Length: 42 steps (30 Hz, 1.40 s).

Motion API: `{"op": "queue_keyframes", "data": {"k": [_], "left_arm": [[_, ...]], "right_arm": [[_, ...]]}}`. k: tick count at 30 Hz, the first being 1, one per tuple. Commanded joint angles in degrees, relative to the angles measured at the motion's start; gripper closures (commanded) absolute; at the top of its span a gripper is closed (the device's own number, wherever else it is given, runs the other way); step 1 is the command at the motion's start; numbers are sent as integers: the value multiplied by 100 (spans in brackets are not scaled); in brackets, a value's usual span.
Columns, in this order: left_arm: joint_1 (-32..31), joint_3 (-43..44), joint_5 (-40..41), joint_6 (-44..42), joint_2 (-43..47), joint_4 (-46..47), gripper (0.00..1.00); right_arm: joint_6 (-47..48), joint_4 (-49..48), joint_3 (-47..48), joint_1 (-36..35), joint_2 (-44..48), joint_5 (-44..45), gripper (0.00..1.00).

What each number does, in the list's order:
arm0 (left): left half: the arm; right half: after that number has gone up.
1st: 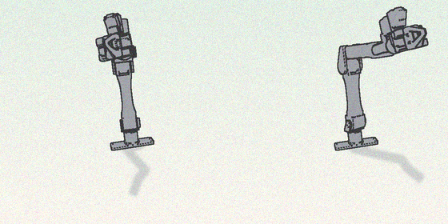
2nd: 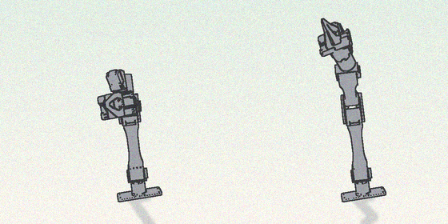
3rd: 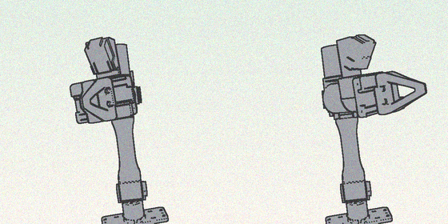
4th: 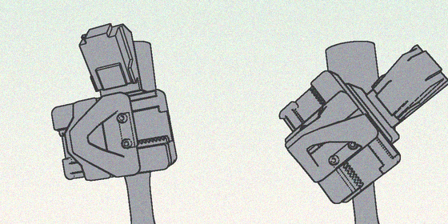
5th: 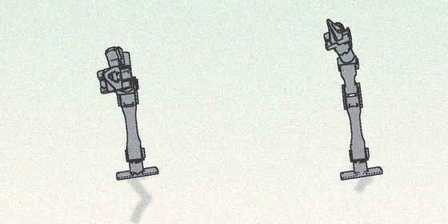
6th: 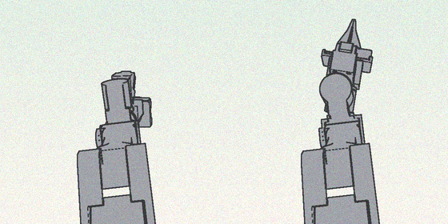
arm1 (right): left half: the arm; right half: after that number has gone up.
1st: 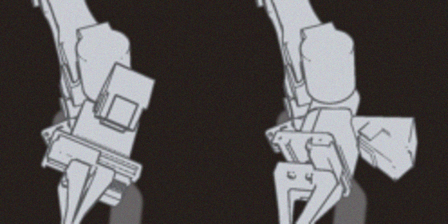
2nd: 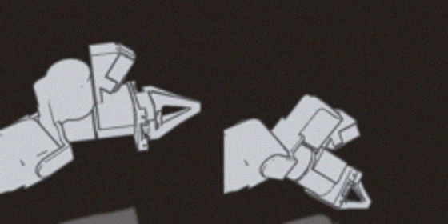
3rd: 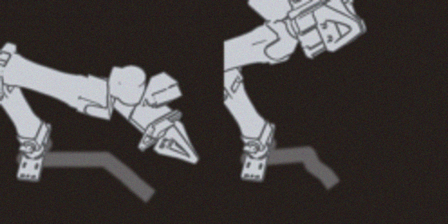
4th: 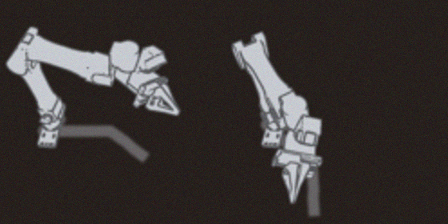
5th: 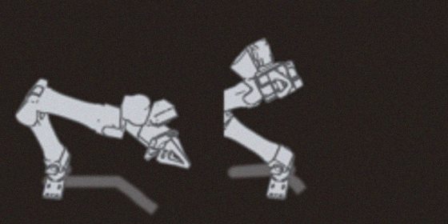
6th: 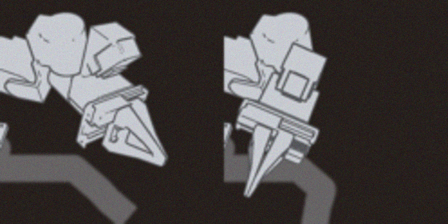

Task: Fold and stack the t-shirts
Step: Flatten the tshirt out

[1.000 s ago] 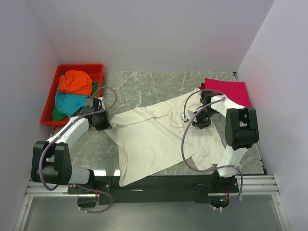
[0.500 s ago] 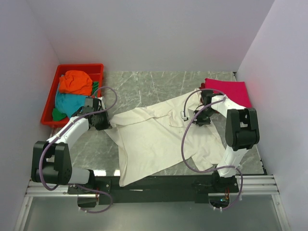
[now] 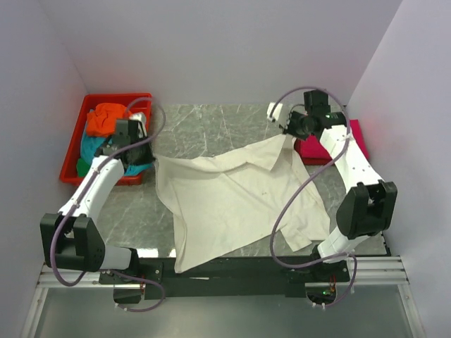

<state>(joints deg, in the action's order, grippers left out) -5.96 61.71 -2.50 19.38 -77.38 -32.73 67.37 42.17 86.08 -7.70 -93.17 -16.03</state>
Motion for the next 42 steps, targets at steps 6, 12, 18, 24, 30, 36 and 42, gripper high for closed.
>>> {"op": "queue_keyframes", "data": {"k": [6,12,18,24,30,36,42], "left_arm": [[16,2282,1268,-487,320,-489,100],[16,2951,1525,-645,1154,-33,100],[7,3031,1042,-602,2402,757,100],[15,3565,655,-470,3124,970,100],[16,4163,190,-233,3458,962,100],[68,3859,-294,48,3528,1058,99],[147,2488,-427,49,3590,1286,99]], "right_arm": [[-1683,-955,1454,-214,1272,592,100],[-2105,-1553,1780,-205,2406,654,100],[-2641,-1186,3193,-135,2821,759,100],[-3169,-641,5083,-126,2769,724,100],[-3126,-736,5463,-117,3076,1119,100],[-2915,-1123,5533,-30,2945,1559,100],[-2914,-1404,4667,-29,2339,1279,100]]}}
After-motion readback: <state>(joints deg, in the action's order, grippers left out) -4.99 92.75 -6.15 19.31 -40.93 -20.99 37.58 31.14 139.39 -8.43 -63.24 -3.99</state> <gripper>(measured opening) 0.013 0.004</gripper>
